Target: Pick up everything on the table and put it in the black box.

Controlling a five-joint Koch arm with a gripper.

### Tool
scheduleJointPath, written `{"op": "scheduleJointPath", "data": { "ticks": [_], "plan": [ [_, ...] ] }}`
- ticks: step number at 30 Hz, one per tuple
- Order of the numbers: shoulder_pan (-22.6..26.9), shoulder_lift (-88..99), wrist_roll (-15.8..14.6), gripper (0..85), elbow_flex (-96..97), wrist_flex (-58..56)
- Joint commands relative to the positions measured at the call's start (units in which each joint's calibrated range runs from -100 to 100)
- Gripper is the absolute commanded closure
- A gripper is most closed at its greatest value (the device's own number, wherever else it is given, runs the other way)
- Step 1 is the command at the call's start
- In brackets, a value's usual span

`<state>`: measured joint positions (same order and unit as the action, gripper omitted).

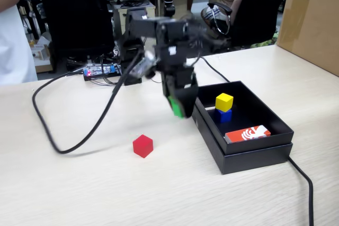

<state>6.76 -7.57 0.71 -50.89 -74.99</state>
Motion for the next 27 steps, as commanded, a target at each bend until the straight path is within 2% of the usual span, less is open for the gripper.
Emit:
{"op": "scheduleJointPath", "data": {
  "ticks": [1,5,8,15,27],
  "plan": [
    [3.27,6.02,-1.42,72.9,-6.68,-0.39],
    [6.84,-2.01,-2.93,72.9,-11.30,-0.39],
    [7.42,-7.40,-3.66,72.7,-11.21,-0.39],
    [7.42,-15.89,-4.59,72.6,-9.85,-0.39],
    [6.84,-17.73,-5.18,71.7,-0.61,-0.47]
  ]
}}
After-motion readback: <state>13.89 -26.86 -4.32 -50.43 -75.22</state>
